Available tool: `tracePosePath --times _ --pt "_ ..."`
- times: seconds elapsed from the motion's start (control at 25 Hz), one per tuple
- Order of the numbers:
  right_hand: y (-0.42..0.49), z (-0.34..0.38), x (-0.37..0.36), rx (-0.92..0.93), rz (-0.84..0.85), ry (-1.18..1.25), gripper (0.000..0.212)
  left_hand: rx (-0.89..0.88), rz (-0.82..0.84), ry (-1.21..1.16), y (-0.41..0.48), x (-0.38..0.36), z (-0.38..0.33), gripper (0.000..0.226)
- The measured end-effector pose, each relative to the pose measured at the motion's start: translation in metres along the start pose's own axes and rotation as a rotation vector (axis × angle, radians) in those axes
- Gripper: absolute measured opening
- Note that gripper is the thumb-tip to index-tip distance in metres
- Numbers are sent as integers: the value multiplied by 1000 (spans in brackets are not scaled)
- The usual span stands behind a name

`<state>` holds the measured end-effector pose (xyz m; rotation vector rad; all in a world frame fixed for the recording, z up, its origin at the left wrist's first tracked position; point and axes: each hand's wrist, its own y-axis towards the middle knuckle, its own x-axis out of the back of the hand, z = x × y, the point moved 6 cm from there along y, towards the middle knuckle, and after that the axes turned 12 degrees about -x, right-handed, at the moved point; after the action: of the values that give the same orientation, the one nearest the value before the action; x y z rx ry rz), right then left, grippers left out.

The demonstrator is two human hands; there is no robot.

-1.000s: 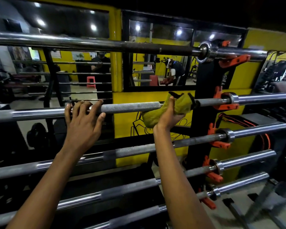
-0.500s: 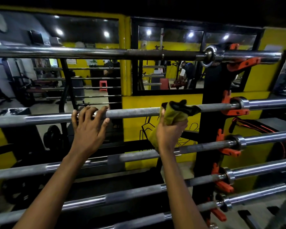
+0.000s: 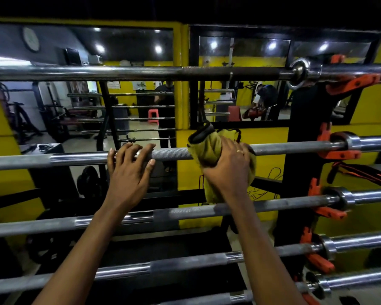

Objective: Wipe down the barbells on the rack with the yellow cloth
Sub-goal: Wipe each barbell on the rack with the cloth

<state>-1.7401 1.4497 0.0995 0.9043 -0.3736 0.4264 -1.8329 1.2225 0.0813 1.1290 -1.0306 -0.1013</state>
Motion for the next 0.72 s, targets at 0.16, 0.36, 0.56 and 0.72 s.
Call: tracePosePath --times 0.16,0.36,0.56,0.72 --pt "32 -12 15 -136 -12 -81 59 -50 74 -30 -2 6 8 50" --pt "20 12 4 -134 -44 -201 66 28 146 116 -11 37 88 61" --pt "-9 86 -39 121 93 -214 69 -37 133 119 -12 42 92 57" --pt "-9 54 -27 98 104 -83 79 -90 173 109 -13 38 96 59"
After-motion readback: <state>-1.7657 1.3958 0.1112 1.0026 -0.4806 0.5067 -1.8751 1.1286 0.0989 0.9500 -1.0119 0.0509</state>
